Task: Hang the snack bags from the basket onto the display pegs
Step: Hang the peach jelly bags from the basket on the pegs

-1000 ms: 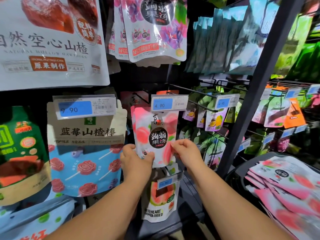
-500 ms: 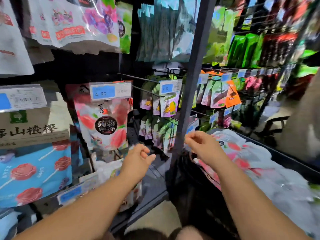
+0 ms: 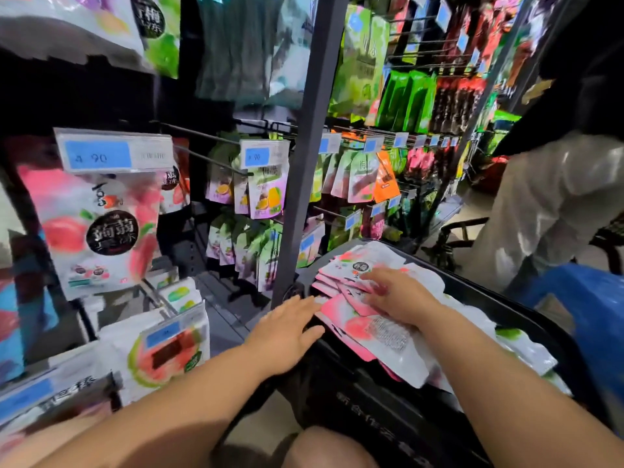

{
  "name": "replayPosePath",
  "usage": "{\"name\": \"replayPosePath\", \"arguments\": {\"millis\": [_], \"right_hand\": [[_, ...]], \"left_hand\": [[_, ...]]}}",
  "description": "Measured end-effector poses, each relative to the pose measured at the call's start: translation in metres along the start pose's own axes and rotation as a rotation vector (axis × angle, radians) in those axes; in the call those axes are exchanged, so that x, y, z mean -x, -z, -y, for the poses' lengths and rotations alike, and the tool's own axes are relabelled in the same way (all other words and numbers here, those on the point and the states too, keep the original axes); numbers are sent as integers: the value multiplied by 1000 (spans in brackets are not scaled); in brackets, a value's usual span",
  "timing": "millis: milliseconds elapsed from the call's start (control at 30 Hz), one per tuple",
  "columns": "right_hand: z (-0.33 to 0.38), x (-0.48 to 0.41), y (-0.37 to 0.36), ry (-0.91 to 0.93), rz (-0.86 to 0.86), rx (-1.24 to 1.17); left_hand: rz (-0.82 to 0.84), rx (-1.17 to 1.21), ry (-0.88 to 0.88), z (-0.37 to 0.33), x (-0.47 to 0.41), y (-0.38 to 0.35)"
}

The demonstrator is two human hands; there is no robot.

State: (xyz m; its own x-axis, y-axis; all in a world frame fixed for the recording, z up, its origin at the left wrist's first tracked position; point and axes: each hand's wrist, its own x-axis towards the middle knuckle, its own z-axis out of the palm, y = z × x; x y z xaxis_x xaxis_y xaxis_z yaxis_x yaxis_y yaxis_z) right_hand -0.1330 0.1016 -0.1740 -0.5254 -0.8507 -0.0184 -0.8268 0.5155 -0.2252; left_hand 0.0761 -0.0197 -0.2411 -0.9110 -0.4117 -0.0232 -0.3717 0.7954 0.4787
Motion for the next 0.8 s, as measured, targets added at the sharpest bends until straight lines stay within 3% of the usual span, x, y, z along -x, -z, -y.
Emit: {"name": "replayPosePath", "arguments": {"millis": [133, 267, 400, 533, 800], "right_hand": [[-1, -15, 6, -28, 157, 128], [-1, -27, 14, -45, 158, 181], [-4, -24, 5, 47, 16, 248], [-7, -20, -2, 10, -120, 214], [14, 2, 13, 48, -512, -280]], "left_hand": [[52, -38, -46, 5, 5, 1], [66, -37, -69, 10, 7, -2], [74, -46, -90, 10, 5, 3], [86, -42, -96, 10, 6, 6], [78, 86, -63, 11, 7, 6]]}}
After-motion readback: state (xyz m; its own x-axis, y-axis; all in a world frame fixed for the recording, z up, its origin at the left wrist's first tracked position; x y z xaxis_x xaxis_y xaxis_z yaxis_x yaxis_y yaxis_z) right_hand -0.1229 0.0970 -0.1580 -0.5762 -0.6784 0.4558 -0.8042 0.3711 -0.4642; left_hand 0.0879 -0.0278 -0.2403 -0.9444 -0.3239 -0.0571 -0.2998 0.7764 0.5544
